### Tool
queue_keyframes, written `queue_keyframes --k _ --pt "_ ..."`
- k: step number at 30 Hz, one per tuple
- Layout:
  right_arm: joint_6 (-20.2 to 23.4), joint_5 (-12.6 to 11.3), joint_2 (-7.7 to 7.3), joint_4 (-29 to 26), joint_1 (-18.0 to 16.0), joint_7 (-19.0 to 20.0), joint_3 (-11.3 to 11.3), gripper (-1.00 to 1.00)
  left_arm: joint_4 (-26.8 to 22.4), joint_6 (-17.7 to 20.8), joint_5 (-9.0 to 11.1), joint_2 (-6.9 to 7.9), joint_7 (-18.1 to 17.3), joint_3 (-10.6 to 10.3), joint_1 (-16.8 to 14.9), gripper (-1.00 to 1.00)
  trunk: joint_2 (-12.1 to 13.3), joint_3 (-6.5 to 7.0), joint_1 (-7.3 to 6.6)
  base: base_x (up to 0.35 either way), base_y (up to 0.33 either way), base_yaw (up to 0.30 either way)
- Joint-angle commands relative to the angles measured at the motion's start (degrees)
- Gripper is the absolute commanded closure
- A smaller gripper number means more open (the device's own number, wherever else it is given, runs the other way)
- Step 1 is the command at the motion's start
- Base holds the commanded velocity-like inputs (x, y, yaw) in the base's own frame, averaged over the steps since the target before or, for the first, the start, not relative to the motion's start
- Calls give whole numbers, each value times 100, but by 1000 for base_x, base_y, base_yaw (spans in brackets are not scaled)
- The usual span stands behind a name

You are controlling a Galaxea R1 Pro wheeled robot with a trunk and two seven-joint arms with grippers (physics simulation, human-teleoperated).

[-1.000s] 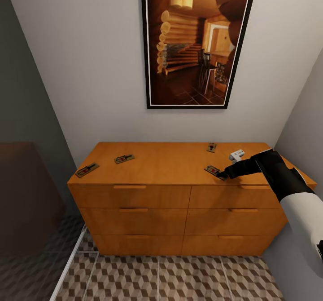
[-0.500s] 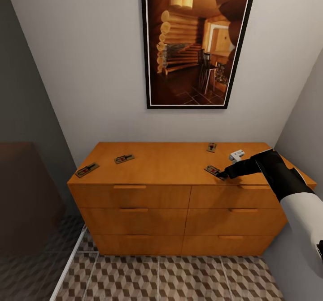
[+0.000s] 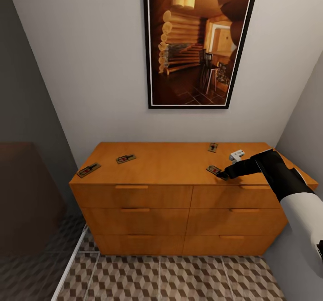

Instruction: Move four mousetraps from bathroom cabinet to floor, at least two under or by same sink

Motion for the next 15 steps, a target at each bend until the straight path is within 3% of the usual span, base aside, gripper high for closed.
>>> queue_keyframes --k 1,15 --pt "5 60 -3 -8 -4 50 9 -100 3 -11 60 3 -4 -46 -4 -100 -3 -6 0 0 2 0" --pt "7 60 -10 -1 -4 50 9 -100 3 -11 59 4 -4 -46 -2 -100 -3 -6 0 0 0 0"
